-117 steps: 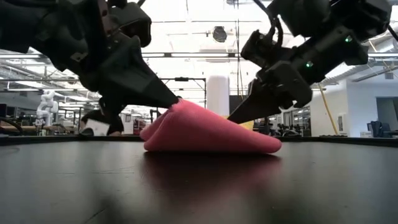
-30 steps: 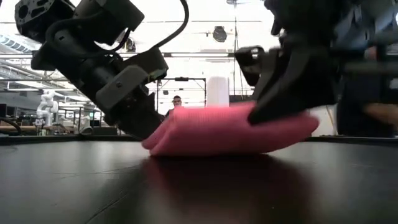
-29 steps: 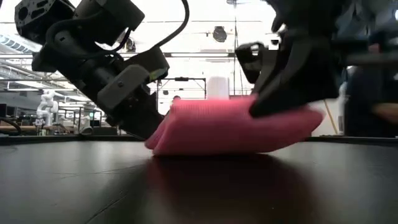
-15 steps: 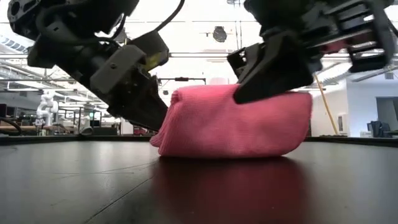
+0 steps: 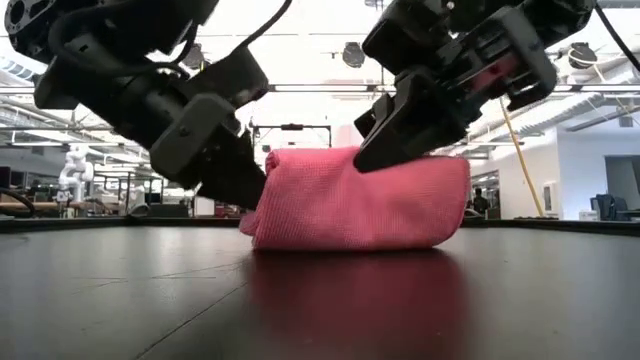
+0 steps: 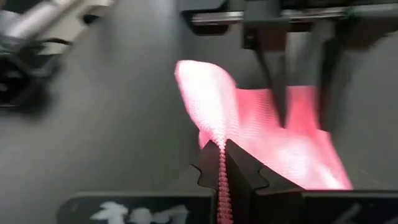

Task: Fold microfiber towels
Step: Fold the pink towel

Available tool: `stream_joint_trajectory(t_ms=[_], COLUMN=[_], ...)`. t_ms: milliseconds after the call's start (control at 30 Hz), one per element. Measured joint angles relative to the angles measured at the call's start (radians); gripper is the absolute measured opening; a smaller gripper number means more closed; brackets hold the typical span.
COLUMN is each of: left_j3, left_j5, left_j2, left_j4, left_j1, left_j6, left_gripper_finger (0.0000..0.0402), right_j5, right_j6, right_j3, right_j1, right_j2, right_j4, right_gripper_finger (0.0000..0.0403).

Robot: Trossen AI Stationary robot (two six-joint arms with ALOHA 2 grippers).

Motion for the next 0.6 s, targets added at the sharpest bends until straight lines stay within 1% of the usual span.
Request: stream_joint_trajectory(t_ms=[67, 167, 267, 400, 500, 600], left_j3=[0.000, 0.000, 0.000, 0.002, 0.002, 0.002], left_j5=[-0.001, -0.016, -0.064, -0.126, -0.132, -0.146], left_j2=[0.000, 0.000, -0.005, -0.058, -0.086, -0.080], left_j4=[0.028, 0.038, 0.045, -0.015, -0.104, -0.167], left_j1=[-0.004, -0.011, -0.031, -0.070, -0.094, -0.104], left_j6=[0.032, 0.066, 0.087, 0.090, 0.067, 0.023], left_gripper_finger=[0.0122, 0.0122, 0.0122, 0.0122, 0.0122, 0.0122], right_j5=[-0.055, -0.064, -0.064, -0.071, -0.081, -0.081], right_j6=[0.006, 0.038, 0.066, 0.080, 0.080, 0.080], right_j3=[0.000, 0.000, 0.000, 0.000, 0.000, 0.000], right_j1=[-0.002, -0.002, -0.003, -0.003, -0.002, -0.002], right_j2=[0.000, 0.000, 0.000, 0.000, 0.000, 0.000], right_j4=[0.008, 0.009, -0.001, -0.022, -0.021, -0.022], right_gripper_finger=[0.0002, 0.0002, 0.0002, 0.0002, 0.0002, 0.0002])
